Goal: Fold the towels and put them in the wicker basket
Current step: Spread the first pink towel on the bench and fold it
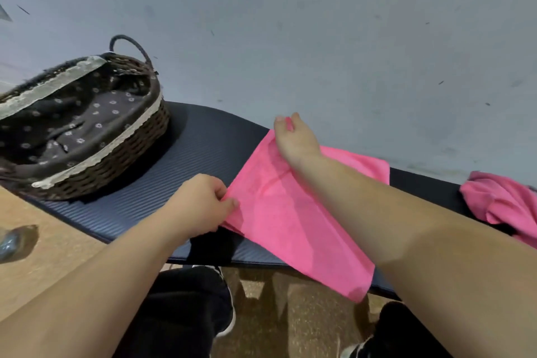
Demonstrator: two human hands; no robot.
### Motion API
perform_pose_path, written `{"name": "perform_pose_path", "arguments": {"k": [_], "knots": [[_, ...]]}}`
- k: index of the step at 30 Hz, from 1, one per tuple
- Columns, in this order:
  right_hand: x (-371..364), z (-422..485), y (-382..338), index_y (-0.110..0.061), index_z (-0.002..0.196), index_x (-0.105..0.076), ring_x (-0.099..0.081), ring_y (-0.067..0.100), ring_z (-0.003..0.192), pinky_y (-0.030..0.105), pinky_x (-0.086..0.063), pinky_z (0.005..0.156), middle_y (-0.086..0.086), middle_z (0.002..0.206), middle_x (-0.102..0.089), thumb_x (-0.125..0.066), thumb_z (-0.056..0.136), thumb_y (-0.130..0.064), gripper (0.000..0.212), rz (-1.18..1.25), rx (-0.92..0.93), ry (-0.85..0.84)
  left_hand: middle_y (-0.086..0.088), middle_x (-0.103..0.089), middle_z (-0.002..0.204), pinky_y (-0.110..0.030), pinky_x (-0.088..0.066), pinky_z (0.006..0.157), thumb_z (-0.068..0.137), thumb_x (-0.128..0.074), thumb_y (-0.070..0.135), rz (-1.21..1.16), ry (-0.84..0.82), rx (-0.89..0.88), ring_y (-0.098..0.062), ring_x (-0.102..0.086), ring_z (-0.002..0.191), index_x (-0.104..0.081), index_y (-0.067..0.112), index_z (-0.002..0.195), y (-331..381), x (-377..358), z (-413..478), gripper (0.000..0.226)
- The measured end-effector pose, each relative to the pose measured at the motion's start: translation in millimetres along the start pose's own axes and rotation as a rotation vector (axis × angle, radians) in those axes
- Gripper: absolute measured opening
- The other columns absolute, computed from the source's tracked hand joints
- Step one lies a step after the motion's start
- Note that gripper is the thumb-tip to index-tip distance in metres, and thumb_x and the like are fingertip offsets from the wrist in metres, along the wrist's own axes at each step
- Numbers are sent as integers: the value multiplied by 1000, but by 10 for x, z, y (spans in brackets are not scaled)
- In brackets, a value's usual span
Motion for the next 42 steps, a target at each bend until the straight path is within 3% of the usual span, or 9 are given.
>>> {"name": "perform_pose_path", "arguments": {"k": [9,11,14,23,26,29,32,37,42], "knots": [[246,-485,298,-20,118,-63,-49,40,131,51,-38,112,18,131,-57,-30,94,-50,50,-543,223,1,1,-68,54,-40,-62,69,83,-71,39,132,-40,24,-19,-70,54,-60,20,66,-43,-21,105,28],[314,-708,526,-28,153,-38,-16,40,155,54,-16,125,19,166,-22,-30,100,-55,60,-773,141,-139,-2,-70,54,-41,-63,68,83,-71,36,144,-38,26,-18,-70,52,-63,19,69,-30,-12,85,23],[363,-949,940,-35,164,7,20,36,157,56,5,127,8,171,22,-22,100,-69,78,-834,10,-317,-5,-71,56,-39,-63,67,86,-70,31,149,-28,21,-20,-71,51,-65,16,72,1,-2,35,21],[357,-1216,1119,-39,159,23,30,28,154,54,14,125,2,168,31,3,95,-73,75,-869,206,-228,-5,-72,54,-28,-55,60,95,-65,32,189,-149,92,-17,-74,58,-62,15,73,-69,-70,-104,28],[358,-1369,1034,-42,161,16,19,26,158,56,7,126,1,172,17,3,90,-77,80,-885,337,-222,-7,-76,63,-24,-49,52,95,-66,27,115,-248,114,-19,-75,57,-63,13,75,-139,-112,-185,25],[478,-1263,682,-32,161,-30,-21,30,154,57,-16,125,7,166,-27,-16,95,-75,80,-800,494,-64,-6,-77,66,-18,-44,43,95,-67,24,63,-285,134,-19,-74,56,-67,11,80,-181,-87,-200,20],[436,-719,270,-16,128,-68,-56,31,123,44,-43,110,11,129,-64,-40,95,-58,60,-550,494,-10,-8,-76,65,-14,-38,36,96,-66,22,24,-316,147,-17,-70,50,-69,8,78,-186,-76,-172,23],[126,276,-114,-19,111,-72,-66,24,103,35,-53,90,1,108,-72,-60,95,-30,23,-506,284,-62,-11,-76,66,-31,-59,57,93,-66,29,81,-354,112,-24,-76,58,-73,6,73,-209,-103,-58,31],[14,512,-16,-28,92,-72,-66,21,96,32,-53,83,-7,94,-67,-69,90,-34,8,-553,249,-60,-15,-75,66,-25,-52,54,87,-70,28,75,-320,73,-22,-74,55,-66,7,70,-216,-103,25,28]]}}
Point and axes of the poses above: each hand's wrist, its own z-axis towards the middle knuckle, its own x-axis out of the back of the hand, y = z × x, the point moved 8 cm from there along z, towards the middle knuckle
